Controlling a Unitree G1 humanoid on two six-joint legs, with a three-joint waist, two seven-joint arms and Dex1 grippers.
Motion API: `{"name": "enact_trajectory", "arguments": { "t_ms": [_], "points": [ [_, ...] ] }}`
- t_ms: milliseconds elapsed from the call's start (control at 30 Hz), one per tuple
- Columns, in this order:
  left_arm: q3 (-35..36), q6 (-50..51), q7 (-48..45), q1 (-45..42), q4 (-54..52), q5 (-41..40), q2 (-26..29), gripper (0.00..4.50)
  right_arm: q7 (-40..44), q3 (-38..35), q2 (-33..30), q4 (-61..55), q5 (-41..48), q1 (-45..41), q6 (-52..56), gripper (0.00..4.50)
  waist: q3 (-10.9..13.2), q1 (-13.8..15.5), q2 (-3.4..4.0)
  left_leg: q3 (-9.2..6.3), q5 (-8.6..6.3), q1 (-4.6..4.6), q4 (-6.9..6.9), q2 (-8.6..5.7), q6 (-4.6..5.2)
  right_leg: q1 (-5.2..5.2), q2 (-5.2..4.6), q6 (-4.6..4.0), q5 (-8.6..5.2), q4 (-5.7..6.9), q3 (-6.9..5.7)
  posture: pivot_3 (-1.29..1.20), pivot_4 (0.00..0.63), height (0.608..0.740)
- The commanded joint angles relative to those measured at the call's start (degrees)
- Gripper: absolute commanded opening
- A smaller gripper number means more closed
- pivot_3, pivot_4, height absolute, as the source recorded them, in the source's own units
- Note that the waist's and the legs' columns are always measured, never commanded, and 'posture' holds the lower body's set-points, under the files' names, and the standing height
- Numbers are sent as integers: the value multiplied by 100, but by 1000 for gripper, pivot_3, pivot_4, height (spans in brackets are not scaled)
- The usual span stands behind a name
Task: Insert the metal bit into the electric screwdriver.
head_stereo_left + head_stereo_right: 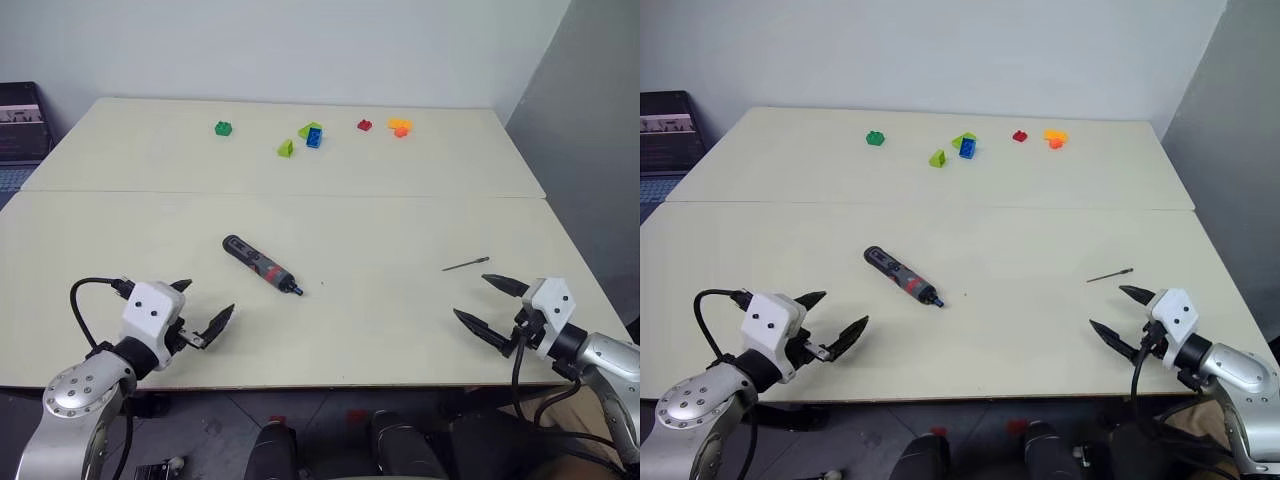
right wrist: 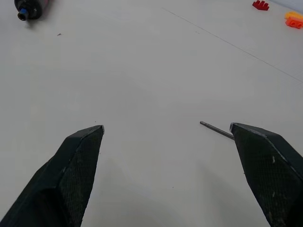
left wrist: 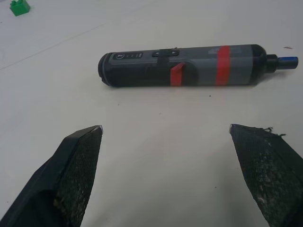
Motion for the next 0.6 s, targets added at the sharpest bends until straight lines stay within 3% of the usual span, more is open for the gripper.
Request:
{"name": "enact_trajectory", "arguments": {
  "t_ms": [33, 300, 467, 600],
  "points": [
    [154, -92, -120, 11, -139, -109, 57, 4478, 15, -153, -70, -213, 74, -17, -59, 4500, 0, 0, 0, 0, 0, 0, 0, 0, 0, 0, 0, 0, 0, 0, 0, 0, 150, 740],
    [230, -4, -451, 41, -191, -371, 161, 4478, -19, -142, -54, -275, 87, 15, 1, 4500, 0, 0, 0, 0, 0, 0, 0, 0, 0, 0, 0, 0, 0, 0, 0, 0, 150, 740],
    [437, -272, -1019, -81, 82, -542, 503, 4478, -41, -120, -39, -364, 108, 22, 74, 4500, 0, -1, 1, 0, 0, 0, 0, 1, 0, -1, 0, 0, 0, 1, -1, 0, 150, 740],
    [323, -764, -1487, -599, 582, -214, 1130, 4478, 5, -125, -83, -536, 156, 43, 165, 4500, 1, 6, 1, -1, 0, 1, 0, 0, 0, -1, 0, 0, 0, 2, -2, 0, 150, 740]
  ]
}}
